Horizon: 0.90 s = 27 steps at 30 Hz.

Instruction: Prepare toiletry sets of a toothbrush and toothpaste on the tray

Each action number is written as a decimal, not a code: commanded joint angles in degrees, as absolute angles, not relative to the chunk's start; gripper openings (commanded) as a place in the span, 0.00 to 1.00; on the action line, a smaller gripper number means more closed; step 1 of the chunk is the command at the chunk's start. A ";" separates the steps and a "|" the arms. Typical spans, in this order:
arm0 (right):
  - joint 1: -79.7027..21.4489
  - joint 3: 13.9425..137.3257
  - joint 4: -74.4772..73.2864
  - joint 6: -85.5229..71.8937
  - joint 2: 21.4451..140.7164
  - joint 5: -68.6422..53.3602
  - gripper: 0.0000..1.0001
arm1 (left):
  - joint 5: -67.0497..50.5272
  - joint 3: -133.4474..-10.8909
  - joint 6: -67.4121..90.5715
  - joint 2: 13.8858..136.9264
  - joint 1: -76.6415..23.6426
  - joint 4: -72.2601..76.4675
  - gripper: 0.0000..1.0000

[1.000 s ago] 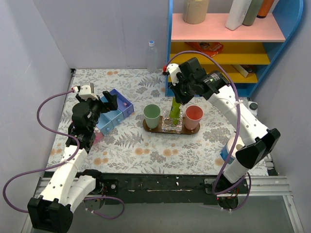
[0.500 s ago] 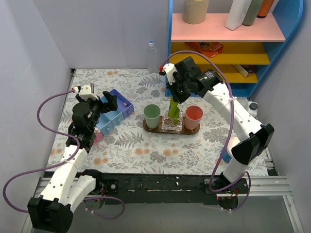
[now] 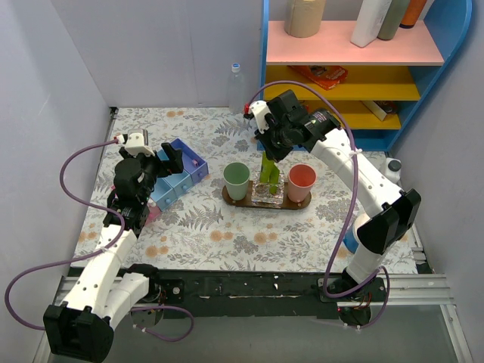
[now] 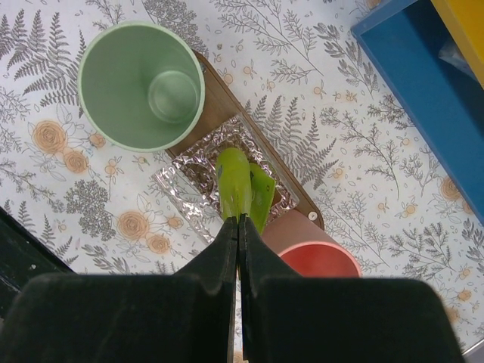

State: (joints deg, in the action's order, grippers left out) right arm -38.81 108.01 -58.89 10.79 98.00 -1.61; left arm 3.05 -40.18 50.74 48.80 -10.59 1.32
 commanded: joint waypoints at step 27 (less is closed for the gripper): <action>-39.64 107.05 -54.76 11.78 104.06 -1.76 0.01 | 3.78 -41.31 49.66 50.01 -10.28 0.62 0.98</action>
State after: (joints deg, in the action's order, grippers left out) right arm -39.29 107.79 -56.88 10.98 103.63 -1.63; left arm 3.05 -40.18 50.52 50.17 -10.59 1.02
